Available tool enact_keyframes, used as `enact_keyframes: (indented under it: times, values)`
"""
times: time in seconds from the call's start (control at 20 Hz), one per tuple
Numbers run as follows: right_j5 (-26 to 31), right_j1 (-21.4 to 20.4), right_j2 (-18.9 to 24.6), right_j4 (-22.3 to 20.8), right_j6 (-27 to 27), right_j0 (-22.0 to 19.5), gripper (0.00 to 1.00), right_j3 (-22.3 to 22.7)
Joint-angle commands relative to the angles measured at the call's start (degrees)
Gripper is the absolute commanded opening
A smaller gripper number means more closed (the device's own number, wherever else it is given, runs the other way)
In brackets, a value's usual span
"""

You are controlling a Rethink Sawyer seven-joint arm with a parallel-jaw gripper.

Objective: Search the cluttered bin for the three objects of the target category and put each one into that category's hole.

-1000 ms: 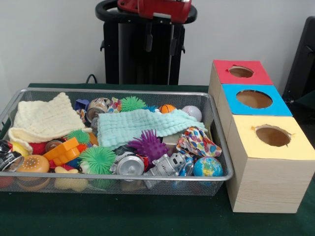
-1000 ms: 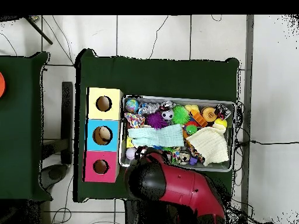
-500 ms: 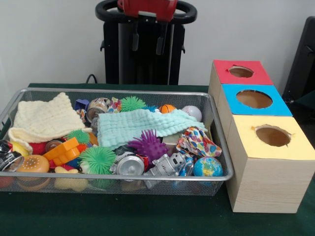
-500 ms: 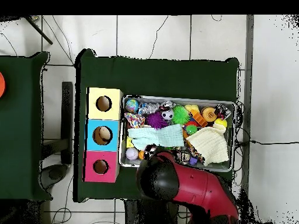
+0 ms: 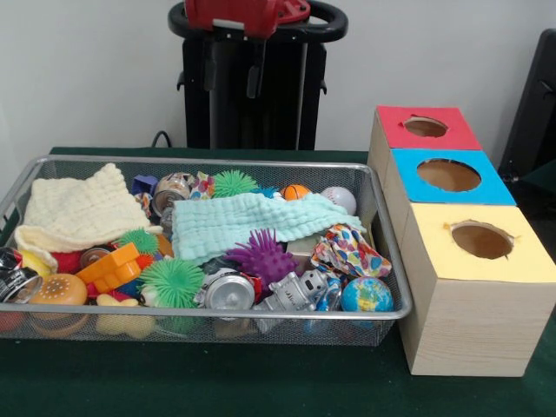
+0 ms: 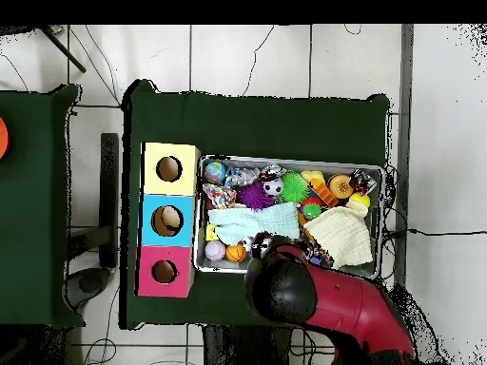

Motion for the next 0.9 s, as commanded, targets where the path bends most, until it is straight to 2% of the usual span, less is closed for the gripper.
enact_keyframes:
  times: [0.05, 0.6, 0.9]
  values:
    - [5.0, 0.3, 7.8, -4.8, -8.7, -4.6, 1.00, 2.8]
    - [5.9, 0.3, 11.9, -7.8, -9.2, -10.7, 1.00, 2.7]
    - [7.5, 0.4, 13.7, -8.8, -8.5, -11.9, 1.00, 1.5]
